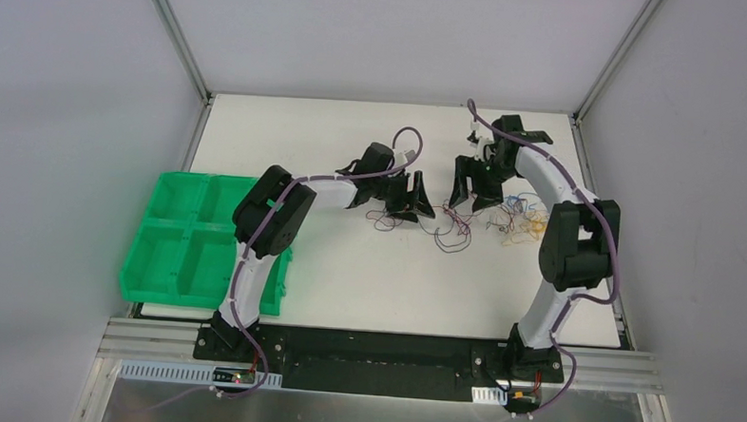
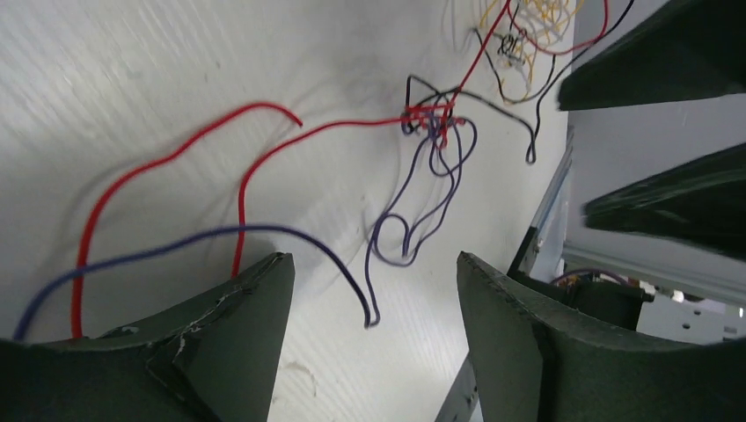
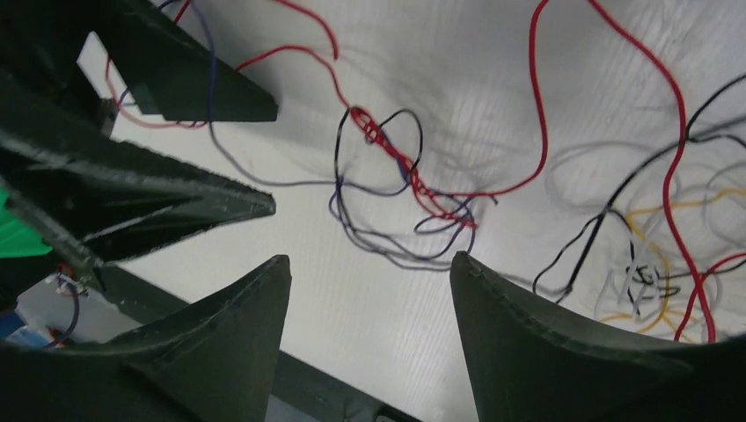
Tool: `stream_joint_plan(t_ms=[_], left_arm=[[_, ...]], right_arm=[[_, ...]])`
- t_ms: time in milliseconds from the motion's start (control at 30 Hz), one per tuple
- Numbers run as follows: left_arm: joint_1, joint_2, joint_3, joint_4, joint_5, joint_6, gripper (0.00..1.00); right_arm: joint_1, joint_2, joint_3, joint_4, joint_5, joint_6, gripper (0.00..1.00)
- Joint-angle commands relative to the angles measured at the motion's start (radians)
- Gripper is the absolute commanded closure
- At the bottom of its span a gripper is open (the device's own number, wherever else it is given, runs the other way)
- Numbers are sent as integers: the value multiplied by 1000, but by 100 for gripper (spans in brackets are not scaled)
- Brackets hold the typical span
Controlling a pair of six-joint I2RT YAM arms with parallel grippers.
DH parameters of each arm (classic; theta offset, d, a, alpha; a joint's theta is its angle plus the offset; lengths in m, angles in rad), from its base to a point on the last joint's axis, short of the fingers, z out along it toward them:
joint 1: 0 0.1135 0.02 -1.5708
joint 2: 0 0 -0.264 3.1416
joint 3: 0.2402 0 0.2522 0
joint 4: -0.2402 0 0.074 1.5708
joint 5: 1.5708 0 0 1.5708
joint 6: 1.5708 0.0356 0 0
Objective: Untangle the cables
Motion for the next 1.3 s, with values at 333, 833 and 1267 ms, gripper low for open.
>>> stream_joint_plan(t_ms=[333,833,1267], left_arm=[[-15,50,45,132,-39,-6,68],[32,-189,86,-2,143,85,100],[387,-613,387,-418,318,228,100]], right_arm=[[85,266,143,198,179,60,39],[65,272,105,177,233,-19,100],[-4,187,-33,305,456,-210,100]])
